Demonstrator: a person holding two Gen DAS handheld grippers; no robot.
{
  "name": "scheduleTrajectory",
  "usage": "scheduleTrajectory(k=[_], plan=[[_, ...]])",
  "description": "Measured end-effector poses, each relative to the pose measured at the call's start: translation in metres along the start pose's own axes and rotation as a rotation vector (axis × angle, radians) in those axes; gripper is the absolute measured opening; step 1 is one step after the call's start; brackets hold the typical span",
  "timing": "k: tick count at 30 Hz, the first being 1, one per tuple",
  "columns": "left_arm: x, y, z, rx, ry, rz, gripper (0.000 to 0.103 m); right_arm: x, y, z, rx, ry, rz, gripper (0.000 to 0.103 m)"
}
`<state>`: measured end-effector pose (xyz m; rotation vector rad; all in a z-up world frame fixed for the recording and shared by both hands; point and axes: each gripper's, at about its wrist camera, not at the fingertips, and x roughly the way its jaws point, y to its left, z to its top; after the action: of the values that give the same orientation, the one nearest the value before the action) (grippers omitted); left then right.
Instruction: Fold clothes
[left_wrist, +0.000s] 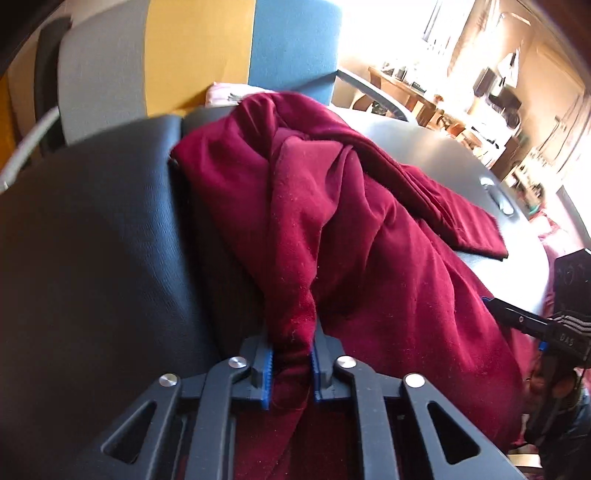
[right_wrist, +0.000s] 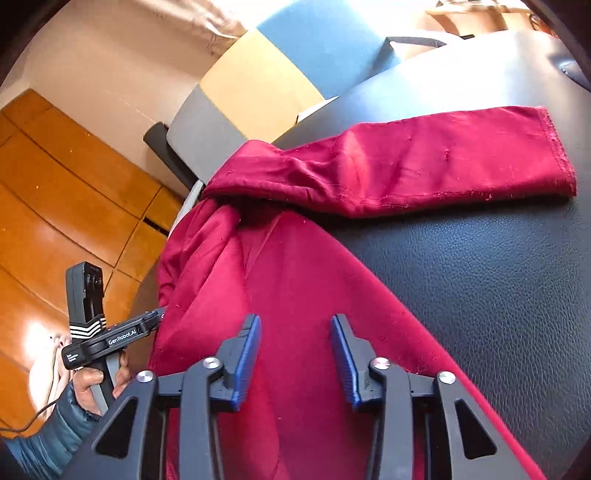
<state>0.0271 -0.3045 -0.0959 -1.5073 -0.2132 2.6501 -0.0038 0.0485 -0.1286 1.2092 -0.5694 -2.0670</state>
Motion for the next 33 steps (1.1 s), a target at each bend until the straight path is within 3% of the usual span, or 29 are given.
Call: scheduleTrajectory(k=[3,6,8,10,13,21,27,33], plan=[[-0.017,0.011,0.008,-0.033,-0.044,0.061,0.01,0.0,-0.004,0.007,0.011,0.007,0.007,0.033],[-0.04,0.031,0.009,-0.087,-0.077,0.107,0.01,0.003,-0.01,0.018,0.025,0.025,0.0,0.021],[-0.052,0.043,0.005,-0.105,-0.079,0.139,0.01,0.012,-0.015,0.026,0.045,0.032,-0.002,0.006],[-0.063,0.054,-0.003,-0.115,-0.072,0.157,0.01,0.023,-0.018,0.034,0.066,0.043,-0.004,0.0],[-0.077,0.066,-0.019,-0.126,-0.06,0.172,0.01,0.041,-0.012,0.045,0.031,0.073,-0.018,0.0],[-0.105,0.085,-0.052,-0.175,-0.1,0.152,0.01,0.059,0.014,0.069,-0.115,0.098,-0.165,0.0],[-0.117,0.101,-0.063,-0.212,-0.109,0.179,0.01,0.072,0.041,0.074,-0.395,0.052,-0.451,0.0],[-0.105,0.133,-0.109,-0.309,-0.036,0.201,0.01,0.083,0.044,0.078,-0.531,0.037,-0.549,0.0]])
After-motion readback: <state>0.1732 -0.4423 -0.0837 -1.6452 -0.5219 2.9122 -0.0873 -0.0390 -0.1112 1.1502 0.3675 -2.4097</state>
